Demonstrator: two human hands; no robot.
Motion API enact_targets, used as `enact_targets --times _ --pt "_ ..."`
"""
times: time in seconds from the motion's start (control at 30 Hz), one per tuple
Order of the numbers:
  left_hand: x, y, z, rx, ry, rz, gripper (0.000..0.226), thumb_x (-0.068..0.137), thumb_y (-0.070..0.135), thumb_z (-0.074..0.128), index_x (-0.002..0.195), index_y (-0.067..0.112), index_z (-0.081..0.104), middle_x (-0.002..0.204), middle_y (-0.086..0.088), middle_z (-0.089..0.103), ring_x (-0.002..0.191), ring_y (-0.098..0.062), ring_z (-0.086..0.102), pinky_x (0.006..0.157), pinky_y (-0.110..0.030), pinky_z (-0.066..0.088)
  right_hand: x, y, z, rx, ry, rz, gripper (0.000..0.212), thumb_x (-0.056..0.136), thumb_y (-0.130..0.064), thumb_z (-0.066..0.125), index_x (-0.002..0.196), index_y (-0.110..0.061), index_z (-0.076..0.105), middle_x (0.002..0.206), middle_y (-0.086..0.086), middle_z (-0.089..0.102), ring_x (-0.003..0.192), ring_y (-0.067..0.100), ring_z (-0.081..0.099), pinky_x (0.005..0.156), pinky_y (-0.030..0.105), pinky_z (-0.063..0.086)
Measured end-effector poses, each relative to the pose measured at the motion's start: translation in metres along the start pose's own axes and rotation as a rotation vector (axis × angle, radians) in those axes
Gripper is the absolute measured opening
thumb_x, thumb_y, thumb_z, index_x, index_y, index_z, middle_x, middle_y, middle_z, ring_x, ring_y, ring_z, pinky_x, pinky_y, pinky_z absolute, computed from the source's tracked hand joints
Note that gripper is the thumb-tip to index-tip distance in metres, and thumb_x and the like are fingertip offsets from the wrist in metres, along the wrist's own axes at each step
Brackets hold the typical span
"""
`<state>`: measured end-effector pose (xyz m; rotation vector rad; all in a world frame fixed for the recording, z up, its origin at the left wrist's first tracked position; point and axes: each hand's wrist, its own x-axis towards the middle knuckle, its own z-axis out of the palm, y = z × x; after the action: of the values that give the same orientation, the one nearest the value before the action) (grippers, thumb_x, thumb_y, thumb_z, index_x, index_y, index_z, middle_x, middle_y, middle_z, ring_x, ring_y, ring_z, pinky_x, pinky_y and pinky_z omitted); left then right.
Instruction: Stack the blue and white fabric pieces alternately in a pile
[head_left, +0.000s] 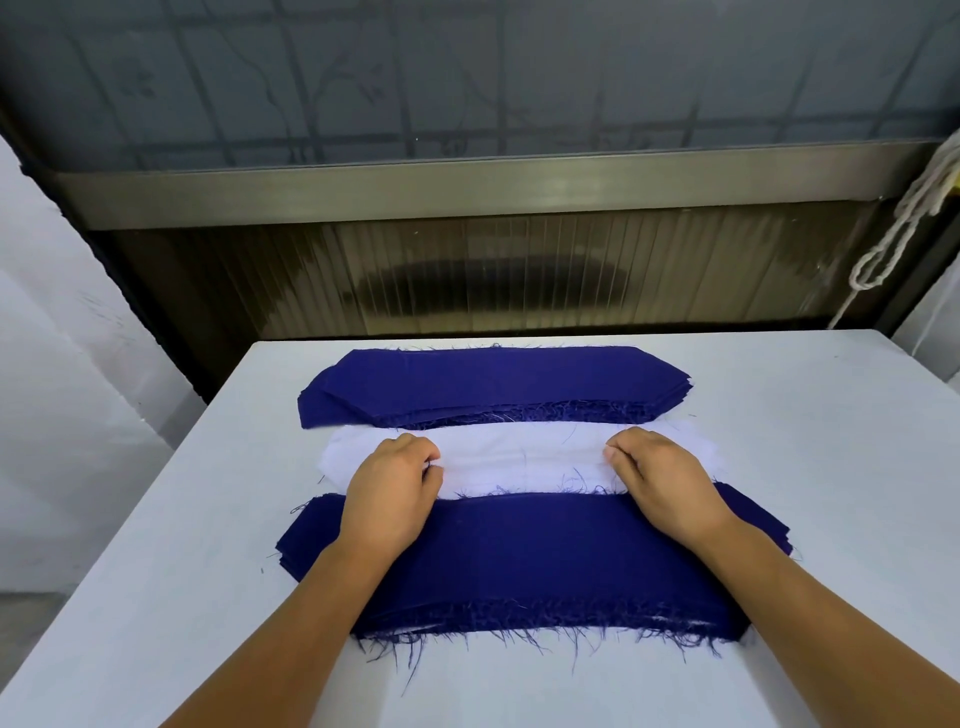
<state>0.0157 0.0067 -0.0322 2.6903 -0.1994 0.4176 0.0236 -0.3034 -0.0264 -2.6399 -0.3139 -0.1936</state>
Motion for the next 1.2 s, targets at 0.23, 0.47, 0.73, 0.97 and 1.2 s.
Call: enact_targets --times 0.23,0.47,0.73,0.97,1.2 --pt "0.002 0.0 0.0 0.007 0.009 -0.019 0.018 0.098 0.022 0.049 0.106 0.018 0.065 0.098 0.008 0.064 0.091 -0.013 0.055 0.067 -0.024 0.04 0.001 -0.002 0.0 0.005 -0.022 0.062 0.011 0.09 -0.014 0.054 0.095 -0.024 0.055 0.09 -0.014 0.057 0.082 0.007 0.053 0.071 0.024 0.043" --pt "0.005 -0.002 -0.008 -0.068 -0.05 -0.112 0.01 0.092 0.018 0.059 0.1 0.021 0.064 0.096 0.012 0.063 0.085 -0.009 0.058 0.071 -0.023 0.045 -0.002 -0.002 -0.001 0.032 0.06 0.012 0.017 0.101 -0.024 0.044 0.093 -0.02 0.058 0.086 -0.01 0.058 0.081 0.012 0.053 0.071 0.03 0.046" --pt "0.016 -0.006 -0.034 -0.231 -0.121 -0.131 0.016 0.092 0.013 0.062 0.104 0.018 0.071 0.108 0.008 0.065 0.092 -0.008 0.058 0.081 -0.015 0.04 -0.005 -0.003 -0.008 -0.025 0.189 -0.057 0.016 0.092 -0.003 0.057 0.102 -0.011 0.067 0.099 -0.001 0.066 0.091 0.02 0.059 0.078 0.024 0.042" --pt "0.005 -0.007 -0.065 -0.216 0.0 0.007 0.017 0.093 0.014 0.063 0.106 0.017 0.073 0.105 0.01 0.061 0.098 -0.009 0.057 0.085 -0.013 0.041 -0.015 -0.011 -0.031 0.061 0.233 -0.009 0.013 0.096 -0.015 0.055 0.101 -0.02 0.066 0.098 -0.011 0.064 0.091 0.011 0.057 0.076 0.02 0.04" --pt "-0.018 -0.005 -0.11 -0.306 -0.126 0.047 0.026 0.088 0.014 0.068 0.091 0.04 0.071 0.091 0.022 0.067 0.09 0.0 0.061 0.075 -0.008 0.046 -0.052 -0.024 -0.083 0.429 -0.064 0.043 0.019 0.091 -0.014 0.061 0.083 -0.03 0.067 0.085 -0.012 0.068 0.079 0.003 0.062 0.07 0.012 0.045"
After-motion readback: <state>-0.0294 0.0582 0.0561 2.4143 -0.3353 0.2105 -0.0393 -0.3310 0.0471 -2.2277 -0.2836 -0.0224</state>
